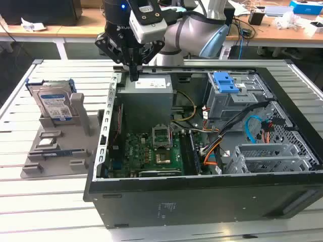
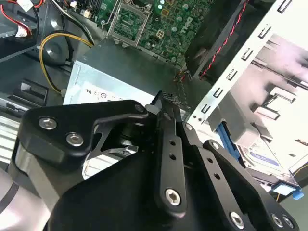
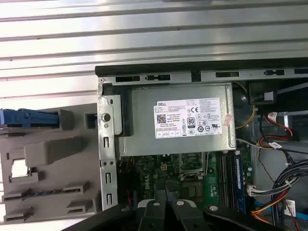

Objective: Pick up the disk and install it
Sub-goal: 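Reach for the disk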

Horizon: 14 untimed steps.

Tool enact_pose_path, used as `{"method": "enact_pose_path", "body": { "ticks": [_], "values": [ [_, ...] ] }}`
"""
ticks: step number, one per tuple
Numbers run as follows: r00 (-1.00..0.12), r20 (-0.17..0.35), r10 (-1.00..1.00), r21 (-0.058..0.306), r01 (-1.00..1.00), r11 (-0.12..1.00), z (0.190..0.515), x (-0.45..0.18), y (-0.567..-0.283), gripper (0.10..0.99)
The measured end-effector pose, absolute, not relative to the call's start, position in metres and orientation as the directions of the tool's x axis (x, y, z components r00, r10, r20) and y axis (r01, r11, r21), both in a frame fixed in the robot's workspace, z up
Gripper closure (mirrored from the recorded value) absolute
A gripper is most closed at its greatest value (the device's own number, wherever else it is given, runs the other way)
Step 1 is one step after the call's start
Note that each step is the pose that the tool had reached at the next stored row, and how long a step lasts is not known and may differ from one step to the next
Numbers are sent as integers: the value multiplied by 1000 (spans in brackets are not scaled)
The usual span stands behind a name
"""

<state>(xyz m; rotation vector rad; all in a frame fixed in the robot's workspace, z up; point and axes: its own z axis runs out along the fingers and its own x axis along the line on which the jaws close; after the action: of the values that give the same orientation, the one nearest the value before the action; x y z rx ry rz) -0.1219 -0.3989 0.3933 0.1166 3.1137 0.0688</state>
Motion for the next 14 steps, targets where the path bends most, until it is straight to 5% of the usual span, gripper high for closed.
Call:
{"method": "enact_pose_path", "body": {
  "ticks": [14],
  "values": [
    [-997,-23,75,45,74,996,393,-150,-399,984]
  ]
}}
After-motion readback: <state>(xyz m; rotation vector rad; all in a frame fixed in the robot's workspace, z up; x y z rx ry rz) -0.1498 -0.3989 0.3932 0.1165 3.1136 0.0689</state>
